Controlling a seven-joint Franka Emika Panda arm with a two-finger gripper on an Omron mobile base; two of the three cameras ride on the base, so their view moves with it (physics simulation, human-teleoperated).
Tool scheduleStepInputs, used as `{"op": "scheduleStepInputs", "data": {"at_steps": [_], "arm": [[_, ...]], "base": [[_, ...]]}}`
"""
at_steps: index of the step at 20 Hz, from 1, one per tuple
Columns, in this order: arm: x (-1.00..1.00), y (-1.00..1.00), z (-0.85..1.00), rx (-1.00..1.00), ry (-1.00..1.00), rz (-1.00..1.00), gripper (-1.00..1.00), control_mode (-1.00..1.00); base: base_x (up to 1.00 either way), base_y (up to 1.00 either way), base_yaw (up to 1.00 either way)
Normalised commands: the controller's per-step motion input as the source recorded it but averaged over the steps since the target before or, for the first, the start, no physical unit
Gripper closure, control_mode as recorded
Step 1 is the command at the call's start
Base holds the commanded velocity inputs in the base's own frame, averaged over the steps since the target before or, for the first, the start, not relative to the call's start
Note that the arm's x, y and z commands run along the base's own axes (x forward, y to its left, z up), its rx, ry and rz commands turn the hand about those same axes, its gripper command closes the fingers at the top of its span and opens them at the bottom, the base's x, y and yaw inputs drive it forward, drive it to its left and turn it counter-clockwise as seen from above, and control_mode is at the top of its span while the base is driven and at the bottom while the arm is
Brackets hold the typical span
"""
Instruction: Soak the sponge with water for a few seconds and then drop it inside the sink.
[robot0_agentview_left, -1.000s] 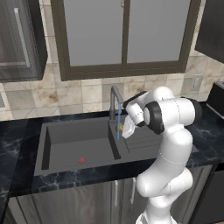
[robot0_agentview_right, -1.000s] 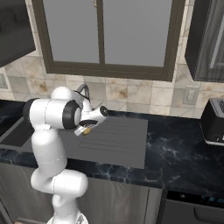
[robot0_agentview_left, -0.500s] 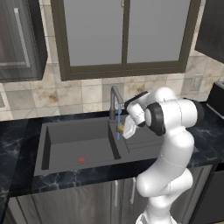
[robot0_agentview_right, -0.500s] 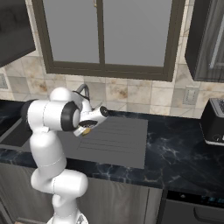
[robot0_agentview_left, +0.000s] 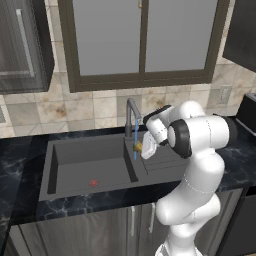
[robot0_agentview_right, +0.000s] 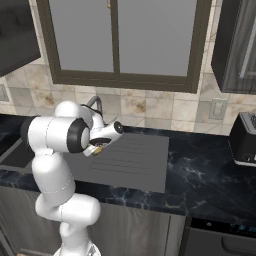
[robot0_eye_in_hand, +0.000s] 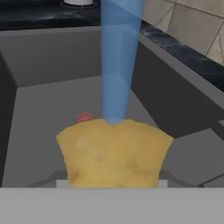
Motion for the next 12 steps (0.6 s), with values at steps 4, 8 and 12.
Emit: {"op": "scheduleStepInputs", "data": {"at_steps": [4, 8, 12], "arm": [[-0.07, 0.02, 0.02, 0.00, -0.02, 0.01, 1.00, -1.00], [-0.09, 0.01, 0.06, 0.00, -0.02, 0.01, 1.00, -1.00], [-0.17, 0.06, 0.12, 0.00, -0.01, 0.01, 1.00, -1.00]], "base": [[0.00, 0.00, 0.00], [0.00, 0.00, 0.00], [0.00, 0.00, 0.00]]}}
